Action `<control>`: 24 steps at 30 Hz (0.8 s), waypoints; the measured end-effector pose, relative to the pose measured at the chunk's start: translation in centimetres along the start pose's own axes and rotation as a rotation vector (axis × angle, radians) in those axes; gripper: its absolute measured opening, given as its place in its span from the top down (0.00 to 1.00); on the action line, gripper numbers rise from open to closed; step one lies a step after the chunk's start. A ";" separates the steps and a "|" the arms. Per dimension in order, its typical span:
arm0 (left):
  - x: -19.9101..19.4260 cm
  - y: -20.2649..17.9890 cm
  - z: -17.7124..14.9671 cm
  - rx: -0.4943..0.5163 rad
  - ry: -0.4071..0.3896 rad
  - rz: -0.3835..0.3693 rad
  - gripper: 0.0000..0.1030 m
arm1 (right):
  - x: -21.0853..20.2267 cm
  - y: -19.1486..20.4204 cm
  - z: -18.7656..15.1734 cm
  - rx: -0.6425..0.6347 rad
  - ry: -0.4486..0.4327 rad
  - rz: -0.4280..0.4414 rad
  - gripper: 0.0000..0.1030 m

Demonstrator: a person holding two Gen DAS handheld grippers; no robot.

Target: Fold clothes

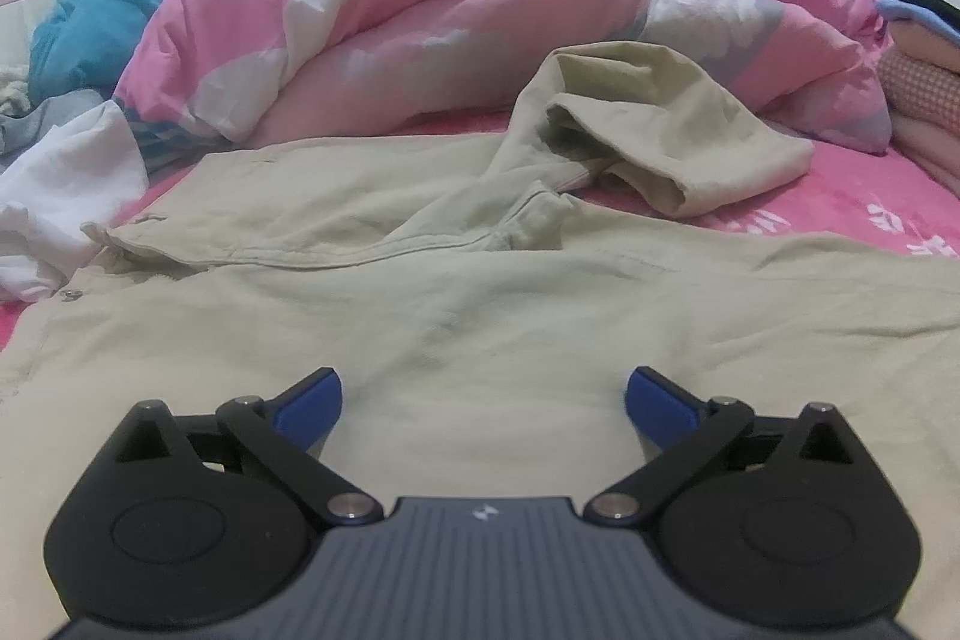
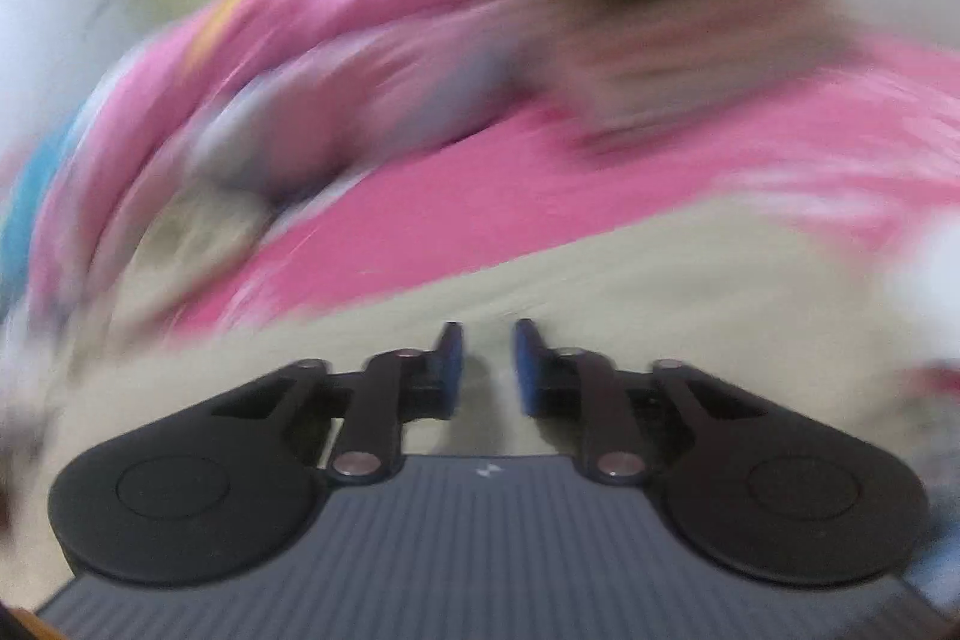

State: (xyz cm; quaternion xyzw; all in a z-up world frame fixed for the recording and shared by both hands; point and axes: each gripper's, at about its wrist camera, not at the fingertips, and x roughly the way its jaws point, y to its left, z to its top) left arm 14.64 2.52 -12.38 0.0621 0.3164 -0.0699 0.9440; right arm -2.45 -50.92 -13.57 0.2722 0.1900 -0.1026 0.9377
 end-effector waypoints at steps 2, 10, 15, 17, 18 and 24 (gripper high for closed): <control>0.0 -0.1 0.1 0.000 0.007 0.006 0.00 | -1.6 -4.6 1.3 0.126 -0.106 -0.115 1.00; 0.1 -0.2 0.3 -0.005 0.019 0.026 0.00 | -11.0 -9.5 -1.0 0.437 -0.287 -0.093 0.74; 0.1 -0.3 0.3 -0.007 0.024 0.035 0.00 | -10.6 -7.6 -3.4 0.435 -0.167 -0.055 0.73; 0.1 -0.2 0.4 -0.008 0.027 0.033 0.00 | -9.8 -6.7 -3.7 0.396 -0.128 -0.077 0.73; 0.1 -0.2 0.4 -0.009 0.028 0.032 0.00 | -9.6 -6.3 -3.8 0.387 -0.125 -0.093 0.73; 0.1 -0.2 0.3 -0.010 0.026 0.032 0.00 | -9.4 -6.3 -5.2 0.485 -0.131 -0.063 0.73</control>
